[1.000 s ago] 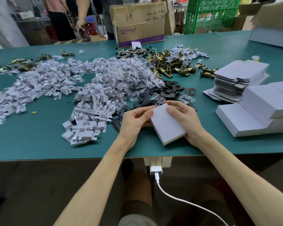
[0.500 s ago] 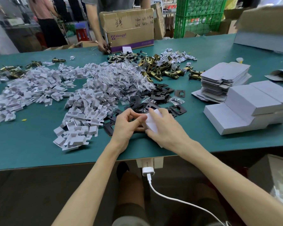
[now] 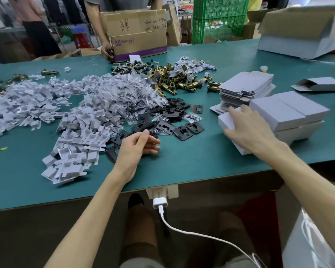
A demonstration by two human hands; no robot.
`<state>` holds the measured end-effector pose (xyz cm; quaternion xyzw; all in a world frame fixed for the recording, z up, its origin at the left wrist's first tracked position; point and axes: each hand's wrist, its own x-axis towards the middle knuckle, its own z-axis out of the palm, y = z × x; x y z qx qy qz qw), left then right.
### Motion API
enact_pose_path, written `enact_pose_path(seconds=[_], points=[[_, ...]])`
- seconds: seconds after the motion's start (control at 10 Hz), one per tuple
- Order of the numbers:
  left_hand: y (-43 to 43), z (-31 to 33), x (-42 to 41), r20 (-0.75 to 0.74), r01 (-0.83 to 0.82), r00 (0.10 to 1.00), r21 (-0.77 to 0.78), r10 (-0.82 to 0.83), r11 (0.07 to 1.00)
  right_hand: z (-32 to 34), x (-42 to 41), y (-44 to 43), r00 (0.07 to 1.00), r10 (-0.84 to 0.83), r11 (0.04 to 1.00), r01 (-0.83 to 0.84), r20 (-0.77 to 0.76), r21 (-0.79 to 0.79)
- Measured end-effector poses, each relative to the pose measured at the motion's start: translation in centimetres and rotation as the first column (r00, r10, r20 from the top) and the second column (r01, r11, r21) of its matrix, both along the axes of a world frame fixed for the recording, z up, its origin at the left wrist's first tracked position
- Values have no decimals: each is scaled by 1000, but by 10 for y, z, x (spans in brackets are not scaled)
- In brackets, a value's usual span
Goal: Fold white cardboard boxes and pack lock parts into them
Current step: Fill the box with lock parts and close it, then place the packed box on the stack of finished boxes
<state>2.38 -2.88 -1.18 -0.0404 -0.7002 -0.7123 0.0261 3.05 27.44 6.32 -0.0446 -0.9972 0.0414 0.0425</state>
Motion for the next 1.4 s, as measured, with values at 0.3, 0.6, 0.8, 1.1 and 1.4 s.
enact_pose_path(seconds=[0.3, 0.6, 0.8, 1.1, 1.4], points=[[-1, -3, -1, -20, 5, 1000, -26, -6, 1000, -18, 1, -27, 962, 218, 973, -227, -164, -40], [-2, -4, -2, -20, -2, 1000, -19, 2, 1000, -34, -15, -29, 986, 124, 880, -159, -108, -447], [-2, -3, -1, -22, 4, 1000, -20, -5, 1000, -38, -18, -25, 985, 95, 868, -154, -146, -473], [0, -3, -1, -6, 0, 1000, -37, 0, 999, 8, -70, -29, 941, 78, 978, -137, -330, -158], [0, -1, -1, 7, -27, 1000, 16, 27, 1000, 23, -121, 2, 996, -46, 976, 60, -71, 211]])
